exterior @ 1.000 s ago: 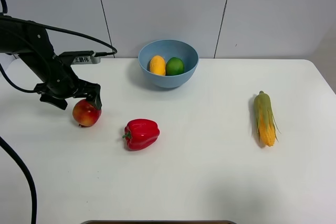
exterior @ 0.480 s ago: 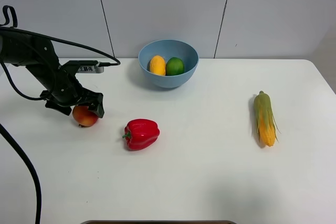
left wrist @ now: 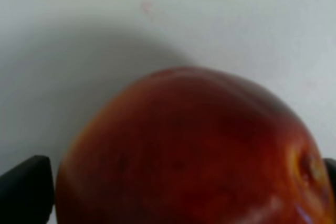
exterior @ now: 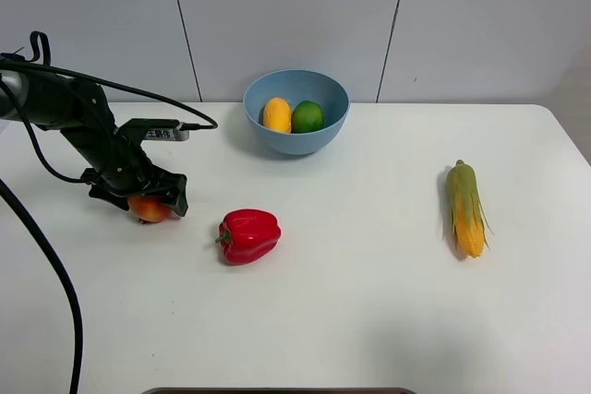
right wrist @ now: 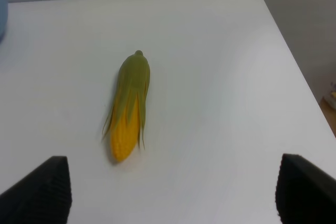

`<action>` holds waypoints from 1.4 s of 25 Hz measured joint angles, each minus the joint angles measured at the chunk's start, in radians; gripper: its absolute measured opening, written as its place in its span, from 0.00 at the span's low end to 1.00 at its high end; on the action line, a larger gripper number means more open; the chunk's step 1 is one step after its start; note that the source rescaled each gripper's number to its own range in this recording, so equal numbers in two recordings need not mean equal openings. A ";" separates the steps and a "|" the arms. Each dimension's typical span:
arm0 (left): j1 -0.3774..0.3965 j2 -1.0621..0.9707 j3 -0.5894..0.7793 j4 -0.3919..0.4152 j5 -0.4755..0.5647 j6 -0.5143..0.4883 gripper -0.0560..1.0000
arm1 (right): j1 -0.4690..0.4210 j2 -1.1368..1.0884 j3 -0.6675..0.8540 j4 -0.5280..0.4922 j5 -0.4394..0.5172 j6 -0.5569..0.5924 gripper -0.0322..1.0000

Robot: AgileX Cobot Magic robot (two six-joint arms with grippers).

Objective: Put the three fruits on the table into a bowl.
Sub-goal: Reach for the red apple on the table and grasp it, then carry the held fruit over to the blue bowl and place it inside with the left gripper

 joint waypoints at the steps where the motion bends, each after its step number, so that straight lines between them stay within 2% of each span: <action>1: 0.000 0.003 0.000 0.000 -0.007 0.002 1.00 | 0.000 0.000 0.000 0.000 0.000 0.000 0.52; 11: 0.000 0.036 -0.001 0.001 -0.034 0.013 0.98 | 0.000 0.000 0.000 0.000 0.000 0.000 0.52; 13: 0.000 0.036 -0.001 0.003 -0.036 0.016 0.85 | 0.000 0.000 0.000 0.000 0.000 0.000 0.52; 15: 0.000 0.037 -0.001 0.008 -0.040 0.018 0.57 | 0.000 0.000 0.000 0.000 0.000 0.000 0.52; 17: 0.000 0.037 -0.001 0.007 -0.045 0.020 0.25 | 0.000 0.000 0.000 0.000 0.000 0.000 0.52; 18: 0.000 0.038 -0.001 0.000 -0.045 0.020 0.13 | 0.000 0.000 0.000 0.000 0.000 0.000 0.52; 19: 0.000 0.039 -0.001 -0.002 -0.045 0.020 0.05 | 0.000 0.000 0.000 0.000 0.000 0.000 0.52; 35: 0.000 0.039 -0.003 -0.005 -0.034 0.012 0.05 | 0.000 0.000 0.000 0.000 0.000 0.000 0.52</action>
